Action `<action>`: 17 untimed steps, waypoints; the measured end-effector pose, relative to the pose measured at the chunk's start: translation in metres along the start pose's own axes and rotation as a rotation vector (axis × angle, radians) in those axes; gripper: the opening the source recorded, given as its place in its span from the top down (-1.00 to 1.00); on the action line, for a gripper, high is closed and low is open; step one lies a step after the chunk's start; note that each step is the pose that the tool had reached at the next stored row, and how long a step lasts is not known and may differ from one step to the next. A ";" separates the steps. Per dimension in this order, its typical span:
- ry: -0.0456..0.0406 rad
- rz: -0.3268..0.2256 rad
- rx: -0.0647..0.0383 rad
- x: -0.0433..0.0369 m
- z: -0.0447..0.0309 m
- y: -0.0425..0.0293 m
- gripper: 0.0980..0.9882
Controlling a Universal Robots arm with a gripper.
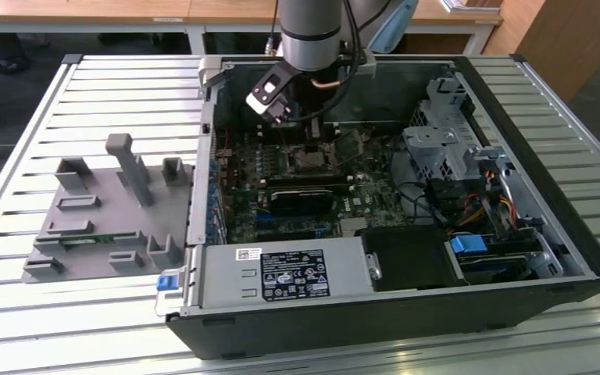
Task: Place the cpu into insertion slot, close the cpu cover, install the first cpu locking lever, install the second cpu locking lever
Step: 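Close the cpu cover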
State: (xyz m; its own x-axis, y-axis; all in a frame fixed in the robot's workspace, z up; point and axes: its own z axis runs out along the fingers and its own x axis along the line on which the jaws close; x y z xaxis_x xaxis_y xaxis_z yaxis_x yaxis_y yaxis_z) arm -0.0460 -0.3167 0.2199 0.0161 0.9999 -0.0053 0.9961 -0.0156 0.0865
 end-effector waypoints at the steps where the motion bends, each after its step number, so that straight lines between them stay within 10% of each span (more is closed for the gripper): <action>1: 0.0000 0.000 0.000 0.0000 -0.0009 0.0001 0.98; 17: -0.0001 0.001 0.002 -0.0005 -0.0293 0.0026 0.98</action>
State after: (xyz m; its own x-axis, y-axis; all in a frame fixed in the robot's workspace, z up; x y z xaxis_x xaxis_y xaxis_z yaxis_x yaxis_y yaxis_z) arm -0.0459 -0.3171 0.2493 0.0168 0.9998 -0.0053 0.9963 -0.0163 0.0849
